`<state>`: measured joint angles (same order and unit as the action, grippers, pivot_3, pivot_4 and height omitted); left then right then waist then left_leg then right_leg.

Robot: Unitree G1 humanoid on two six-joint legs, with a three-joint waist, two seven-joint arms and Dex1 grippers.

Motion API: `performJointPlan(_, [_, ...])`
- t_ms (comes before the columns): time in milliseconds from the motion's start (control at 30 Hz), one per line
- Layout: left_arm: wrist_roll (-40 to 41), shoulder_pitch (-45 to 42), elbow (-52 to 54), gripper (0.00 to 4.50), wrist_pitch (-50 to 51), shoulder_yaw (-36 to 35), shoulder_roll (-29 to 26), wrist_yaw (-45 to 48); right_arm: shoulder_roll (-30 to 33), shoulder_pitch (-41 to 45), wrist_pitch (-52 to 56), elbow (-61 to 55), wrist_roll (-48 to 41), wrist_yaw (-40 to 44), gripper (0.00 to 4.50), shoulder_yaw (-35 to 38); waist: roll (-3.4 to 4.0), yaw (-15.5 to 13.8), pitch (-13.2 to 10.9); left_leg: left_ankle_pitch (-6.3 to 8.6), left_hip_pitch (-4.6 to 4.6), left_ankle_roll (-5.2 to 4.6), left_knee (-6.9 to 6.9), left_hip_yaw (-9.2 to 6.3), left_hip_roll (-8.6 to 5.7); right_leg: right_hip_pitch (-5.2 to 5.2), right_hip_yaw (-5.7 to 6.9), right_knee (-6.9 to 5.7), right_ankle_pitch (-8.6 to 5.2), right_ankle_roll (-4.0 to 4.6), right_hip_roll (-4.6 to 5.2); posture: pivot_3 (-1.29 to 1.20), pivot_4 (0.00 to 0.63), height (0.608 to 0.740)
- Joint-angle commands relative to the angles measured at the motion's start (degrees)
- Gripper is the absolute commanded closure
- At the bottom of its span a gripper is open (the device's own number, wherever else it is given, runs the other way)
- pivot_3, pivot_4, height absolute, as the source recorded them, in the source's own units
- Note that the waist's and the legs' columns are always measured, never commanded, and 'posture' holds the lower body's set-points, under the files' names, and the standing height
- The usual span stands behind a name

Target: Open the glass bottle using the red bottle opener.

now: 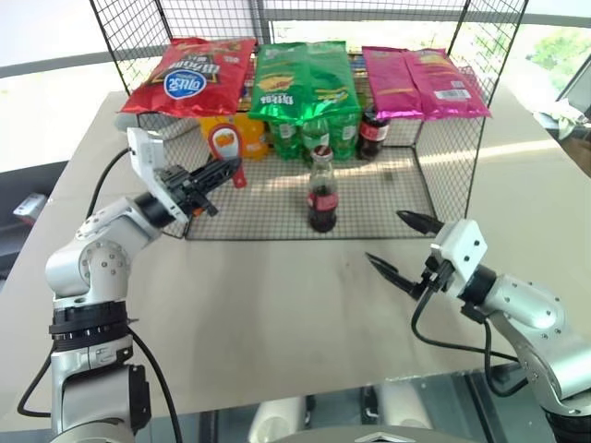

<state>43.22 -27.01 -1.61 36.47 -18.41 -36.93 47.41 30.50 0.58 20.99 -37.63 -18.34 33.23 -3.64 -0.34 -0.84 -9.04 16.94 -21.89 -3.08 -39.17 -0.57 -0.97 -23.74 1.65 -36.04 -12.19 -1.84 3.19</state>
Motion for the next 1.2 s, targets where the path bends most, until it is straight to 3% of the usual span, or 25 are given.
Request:
performJointPlan(33, [0.12,-0.41,3.29,4.46,-1.38,0.42,-0.49,1.78,0.14,-0.39,-0.35,-3.03,0.06,-0.34,0.0,0.35,0.0,-0.01,0.0,0.0,0.0,0.0,0.0,0.0,0.0,0.0,0.0,0.0,0.0,0.0,0.0,0.0,0.15,0.74])
performJointPlan(300, [2.83,-1.23,3.91,4.46,3.95,-0.73,-0.52,-0.96,0.49,-0.62,0.54,-3.2,-0.17,-0.04,0.0,0.37,-0.01,-0.01,0.0,0.0,-0.02,0.0,-0.01,0.01,-0.01,0.0,-0.02,0.04,0.0,0.0,0.02,0.0,0.15,0.74])
performJointPlan(667, [12.88,-8.07,1.35,4.46,19.92,-6.75,1.85,-16.01,1.54,-0.33,2.66,-4.06,0.4,-0.05,0.0,0.05,-0.03,0.17,0.0,-0.02,0.07,0.04,-0.09,0.0,0.01,-0.02,-0.06,-0.24,0.0,0.0,0.0,0.0,0.15,0.74])
performJointPlan(833, [14.75,-7.03,2.67,4.46,22.19,-7.38,1.46,-16.75,1.51,-0.22,2.97,-4.2,0.03,0.0,0.0,0.1,-0.05,0.14,0.0,-0.11,0.14,0.19,-0.09,-0.02,0.04,-0.03,-0.06,-0.43,0.0,0.01,-0.02,0.0,0.15,0.74])
performJointPlan(1000, [26.39,1.94,7.67,4.46,27.52,-12.26,2.03,-12.85,0.35,1.13,9.01,-5.73,-11.35,2.11,0.0,2.17,-0.07,0.75,-0.02,-0.13,0.2,0.23,-0.06,0.04,0.12,-0.05,-0.18,-0.49,-0.01,0.02,0.12,0.0,0.15,0.74])
performJointPlan(1200, [41.38,12.92,15.4,4.46,27.71,-16.43,4.13,-10.68,-0.75,4.31,20.37,-6.15,-33.3,0.19,0.0,5.54,-0.17,0.76,-0.03,-0.14,0.18,0.25,-0.06,-0.03,0.16,-0.05,-0.07,-0.48,-0.01,0.04,0.33,0.0,0.15,0.74])
